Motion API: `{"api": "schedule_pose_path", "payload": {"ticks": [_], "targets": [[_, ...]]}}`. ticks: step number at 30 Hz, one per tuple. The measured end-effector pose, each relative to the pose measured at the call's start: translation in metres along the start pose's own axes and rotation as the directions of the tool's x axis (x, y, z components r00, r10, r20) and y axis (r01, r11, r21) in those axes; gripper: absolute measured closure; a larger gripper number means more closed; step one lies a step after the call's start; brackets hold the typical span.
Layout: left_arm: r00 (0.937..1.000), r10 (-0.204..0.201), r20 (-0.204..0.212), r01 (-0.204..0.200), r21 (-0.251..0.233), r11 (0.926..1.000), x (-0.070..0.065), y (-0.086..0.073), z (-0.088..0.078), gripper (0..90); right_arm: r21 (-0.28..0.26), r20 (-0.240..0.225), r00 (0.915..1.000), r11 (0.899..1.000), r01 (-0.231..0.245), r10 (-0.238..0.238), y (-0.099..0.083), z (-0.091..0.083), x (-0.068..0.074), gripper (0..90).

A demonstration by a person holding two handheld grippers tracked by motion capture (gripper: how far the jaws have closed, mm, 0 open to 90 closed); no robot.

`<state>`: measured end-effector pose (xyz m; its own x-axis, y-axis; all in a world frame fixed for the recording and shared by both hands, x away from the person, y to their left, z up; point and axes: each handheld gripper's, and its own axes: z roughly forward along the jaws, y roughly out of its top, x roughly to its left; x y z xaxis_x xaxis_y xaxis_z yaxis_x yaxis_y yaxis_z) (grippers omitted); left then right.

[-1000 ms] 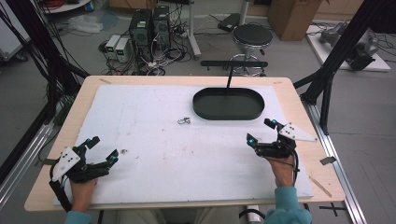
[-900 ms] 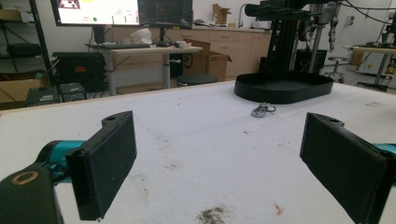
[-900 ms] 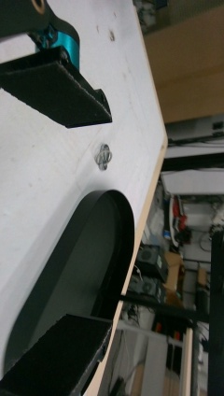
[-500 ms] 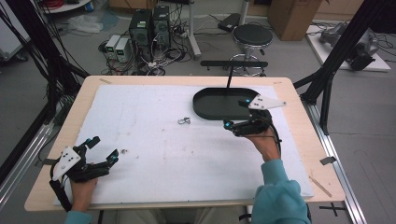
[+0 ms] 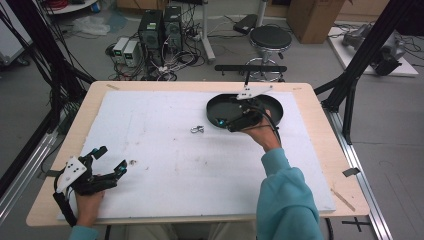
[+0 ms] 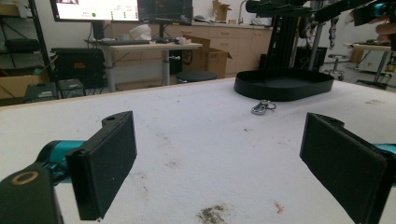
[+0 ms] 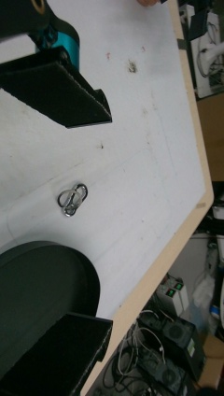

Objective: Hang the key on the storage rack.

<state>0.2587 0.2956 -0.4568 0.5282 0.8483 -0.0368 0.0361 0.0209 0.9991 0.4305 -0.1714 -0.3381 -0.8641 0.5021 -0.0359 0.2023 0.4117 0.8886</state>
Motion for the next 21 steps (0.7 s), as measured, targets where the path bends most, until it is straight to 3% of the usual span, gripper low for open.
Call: {"api": "schedule_pose_path", "payload": {"ticks": [7, 15, 16, 20, 21], "targets": [[1.0, 0.0, 0.001, 0.0, 0.001, 1.0, 0.0, 0.0, 0.0, 11.2, 0.074, -0.026, 0.9983, 0.996, 0.054, -0.052, 0.014, 0.025, 0.002, 2.8], [1.0, 0.0, 0.002, 0.0, 0.008, 1.0, 0.0, 0.0, 0.0, 11.2, 0.136, -0.055, 0.9973, 0.989, 0.055, -0.048, 0.016, 0.047, 0.006, 2.8], [1.0, 0.002, 0.002, -0.002, 0.008, 1.0, 0.0, 0.0, 0.0, 11.2, 0.167, -0.06, 0.9974, 0.985, 0.05, -0.041, 0.015, 0.055, 0.007, 2.8], [1.0, 0.003, 0.001, -0.003, 0.008, 1.0, 0.0, 0.0, 0.0, 11.2, 0.203, -0.069, 0.9968, 0.978, 0.053, -0.04, 0.012, 0.065, 0.009, 2.9], [1.0, 0.004, 0.001, -0.004, 0.007, 1.0, 0.0, 0.0, 0.0, 11.2, 0.231, -0.079, 0.9959, 0.971, 0.061, -0.044, 0.011, 0.072, 0.012, 3.0]]}}
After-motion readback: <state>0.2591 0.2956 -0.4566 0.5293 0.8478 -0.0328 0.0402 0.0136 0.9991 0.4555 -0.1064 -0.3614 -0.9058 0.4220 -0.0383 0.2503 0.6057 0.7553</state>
